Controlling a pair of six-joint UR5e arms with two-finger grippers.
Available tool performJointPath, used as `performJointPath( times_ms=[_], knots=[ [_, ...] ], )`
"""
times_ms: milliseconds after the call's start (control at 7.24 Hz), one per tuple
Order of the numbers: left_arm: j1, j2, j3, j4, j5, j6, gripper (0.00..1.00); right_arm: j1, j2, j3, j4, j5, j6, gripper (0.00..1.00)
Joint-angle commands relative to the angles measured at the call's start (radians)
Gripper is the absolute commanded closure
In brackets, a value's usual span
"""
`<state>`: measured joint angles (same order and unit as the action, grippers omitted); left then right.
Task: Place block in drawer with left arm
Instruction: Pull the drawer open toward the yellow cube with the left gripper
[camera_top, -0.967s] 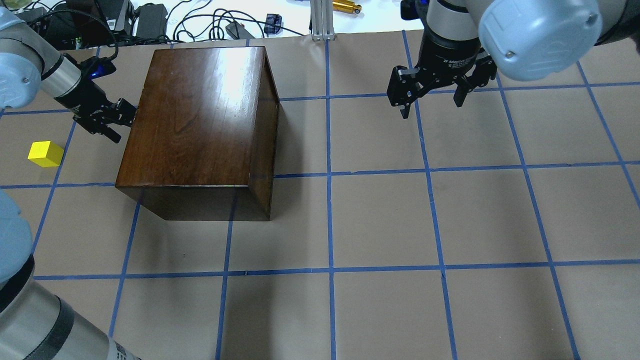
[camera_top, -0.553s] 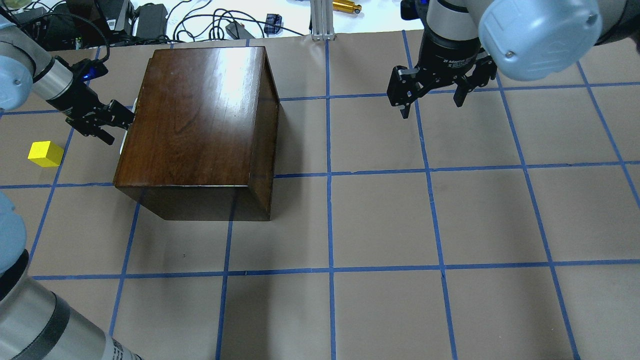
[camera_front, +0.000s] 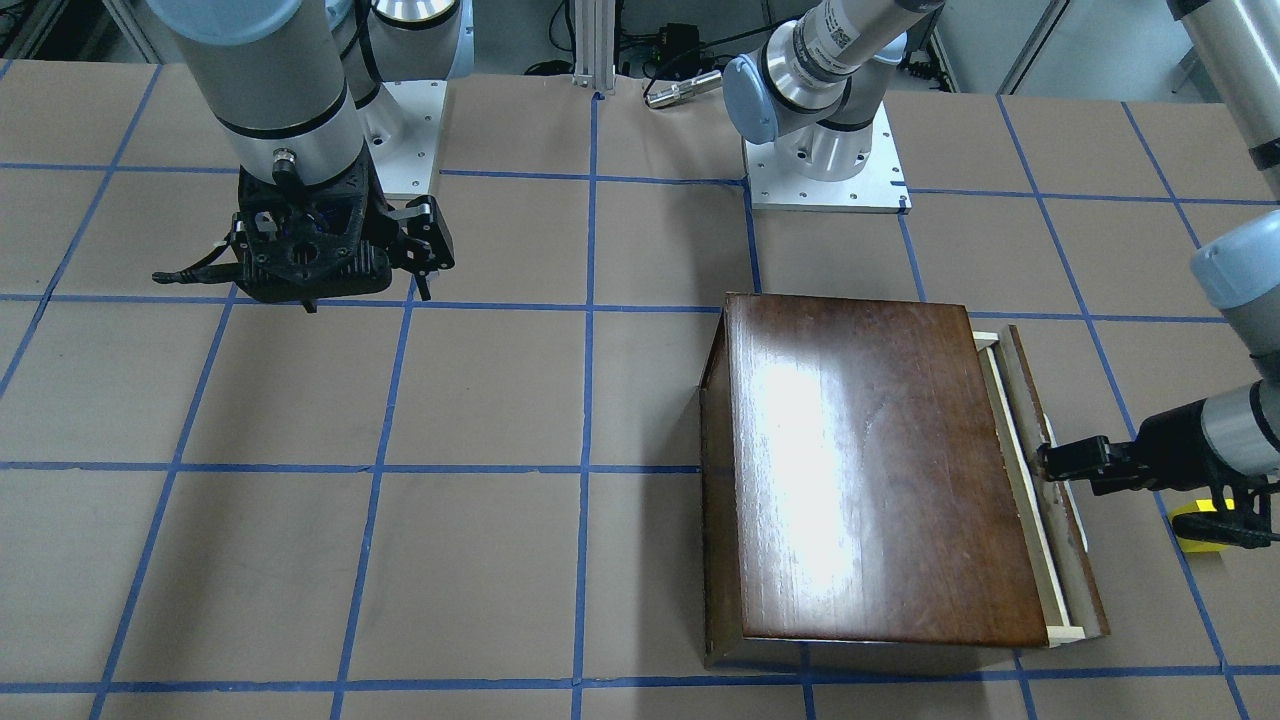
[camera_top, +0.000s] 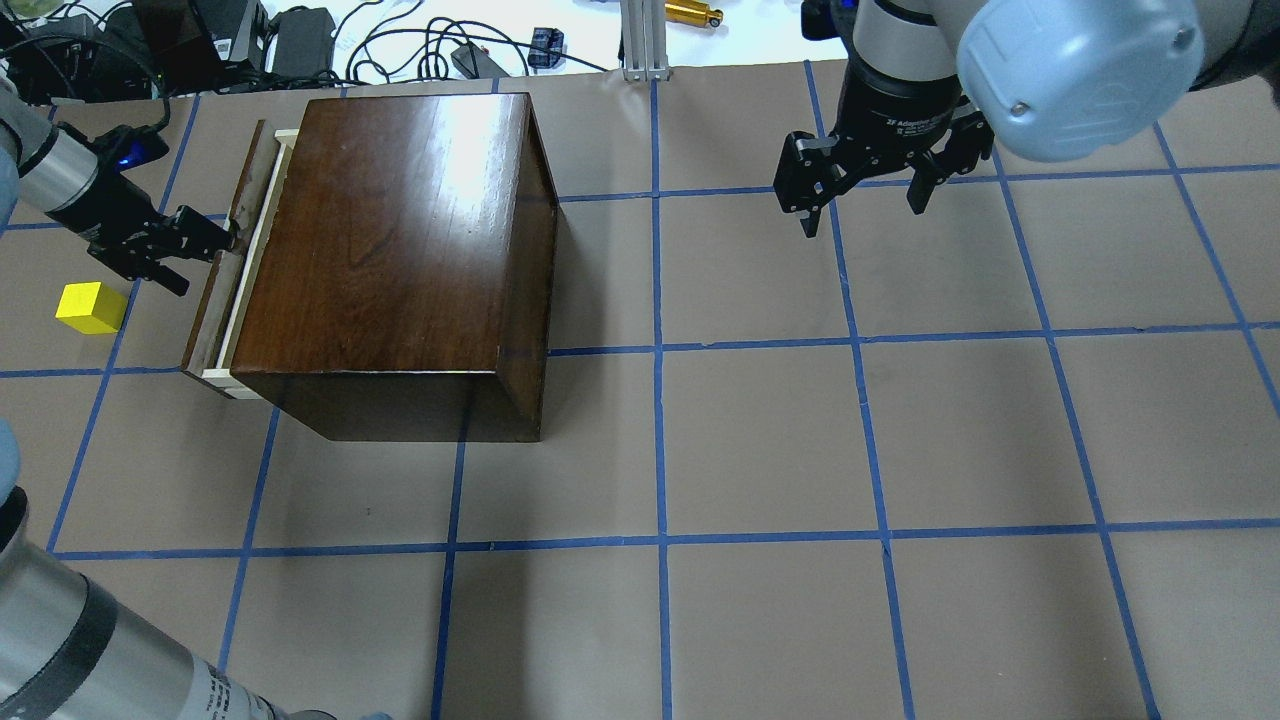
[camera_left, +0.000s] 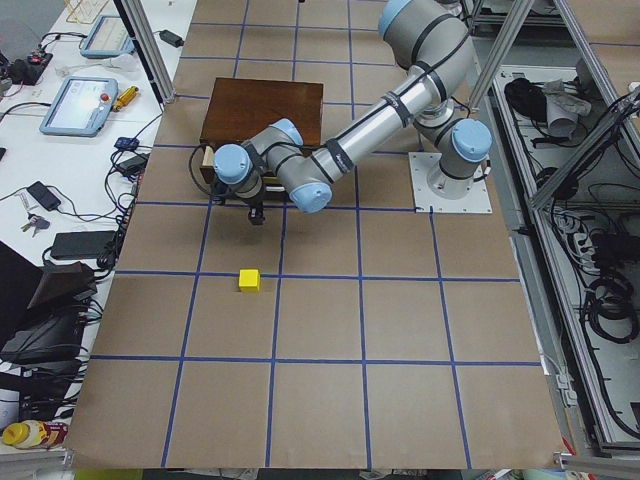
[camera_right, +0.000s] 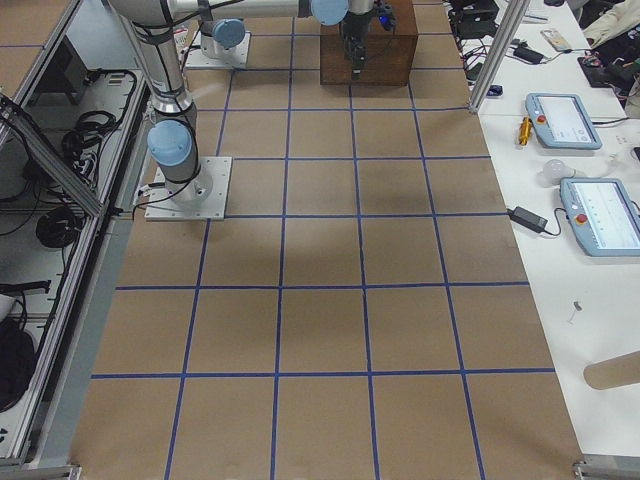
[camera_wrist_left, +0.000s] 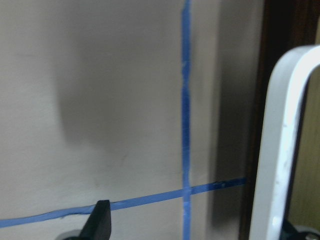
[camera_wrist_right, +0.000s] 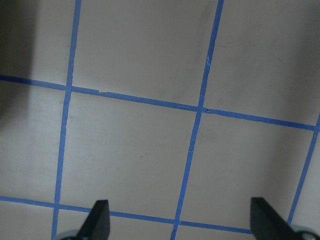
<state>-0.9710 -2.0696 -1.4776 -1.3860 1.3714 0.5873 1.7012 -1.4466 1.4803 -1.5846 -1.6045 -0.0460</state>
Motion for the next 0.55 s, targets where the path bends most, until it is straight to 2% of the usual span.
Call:
performJointPath(
  times_ms=[0,415],
  knots=[
    [0.043,0.002,0.005,0.004,0.0,0.005,0.0,0.0,0.0,0.0,0.0,0.0,-0.002,0.0],
    [0.067,0.006,0.008,0.004,-0.002,0.009,0.0,0.0,0.0,0.0,0.0,0.0,0.0,0.0]
  ],
)
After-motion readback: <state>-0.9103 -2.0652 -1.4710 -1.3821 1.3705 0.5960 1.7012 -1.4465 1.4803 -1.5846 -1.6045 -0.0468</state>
